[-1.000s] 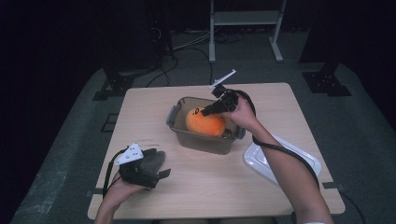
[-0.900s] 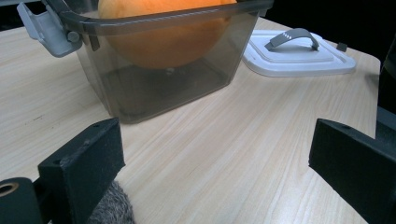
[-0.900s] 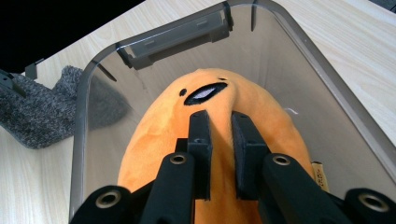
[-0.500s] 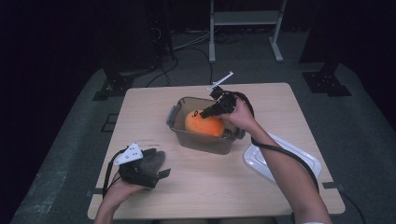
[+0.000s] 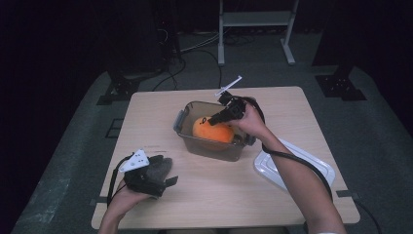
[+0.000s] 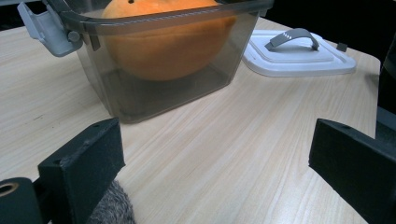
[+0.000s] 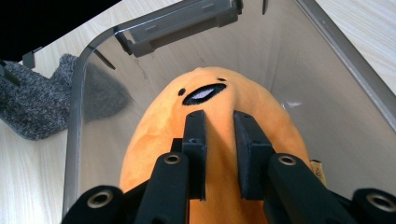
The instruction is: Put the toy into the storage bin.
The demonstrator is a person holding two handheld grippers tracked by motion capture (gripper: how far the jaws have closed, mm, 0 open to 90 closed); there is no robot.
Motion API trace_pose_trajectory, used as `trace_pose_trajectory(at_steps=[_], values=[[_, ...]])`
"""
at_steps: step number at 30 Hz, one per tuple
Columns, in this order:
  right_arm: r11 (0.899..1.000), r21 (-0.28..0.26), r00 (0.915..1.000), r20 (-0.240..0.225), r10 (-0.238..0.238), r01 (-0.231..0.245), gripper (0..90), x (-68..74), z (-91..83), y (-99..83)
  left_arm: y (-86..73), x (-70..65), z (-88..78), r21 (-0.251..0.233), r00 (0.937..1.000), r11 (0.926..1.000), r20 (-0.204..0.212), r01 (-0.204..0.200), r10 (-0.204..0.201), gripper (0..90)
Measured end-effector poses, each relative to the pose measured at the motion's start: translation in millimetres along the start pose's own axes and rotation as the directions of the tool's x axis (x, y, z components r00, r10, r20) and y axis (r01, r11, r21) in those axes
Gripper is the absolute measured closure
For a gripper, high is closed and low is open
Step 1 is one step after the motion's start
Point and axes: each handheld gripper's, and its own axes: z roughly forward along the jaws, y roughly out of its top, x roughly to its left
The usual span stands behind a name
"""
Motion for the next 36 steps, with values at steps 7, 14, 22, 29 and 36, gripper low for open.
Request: trace_pose_trajectory(at_steps=[7, 14, 22, 29, 36], values=[[1.0, -0.001, 1.0, -0.004, -0.002, 0.002, 73.6, -0.4, 0.2, -0.6, 0.1, 0.0, 0.0, 0.0, 1.0, 1.0, 0.0, 0.0, 0.0, 2.6], [1.0, -0.001, 1.0, -0.008, 0.002, -0.002, 72.8, -0.4, -0.8, -1.5, 0.0, -0.2, 0.4, 0.003, 1.0, 1.0, 0.0, -0.001, 0.001, 2.6], [1.0, 0.003, 1.0, -0.006, -0.001, 0.001, 72.9, 0.7, -0.2, -2.1, 0.1, 0.1, 0.2, 0.0, 1.0, 1.0, 0.001, 0.0, 0.0, 2.6], [1.0, 0.006, 1.0, -0.007, -0.001, 0.001, 73.2, 1.2, -0.4, -2.3, 0.0, 0.1, 0.7, 0.003, 1.0, 1.0, 0.002, -0.001, 0.001, 2.6], [0.999, -0.046, 0.9993, -0.036, 0.012, -0.014, 76.0, 1.6, -8.7, 0.2, 0.0, -0.1, 1.4, 0.001, 1.0, 1.0, 0.003, 0.0, 0.0, 2.6]])
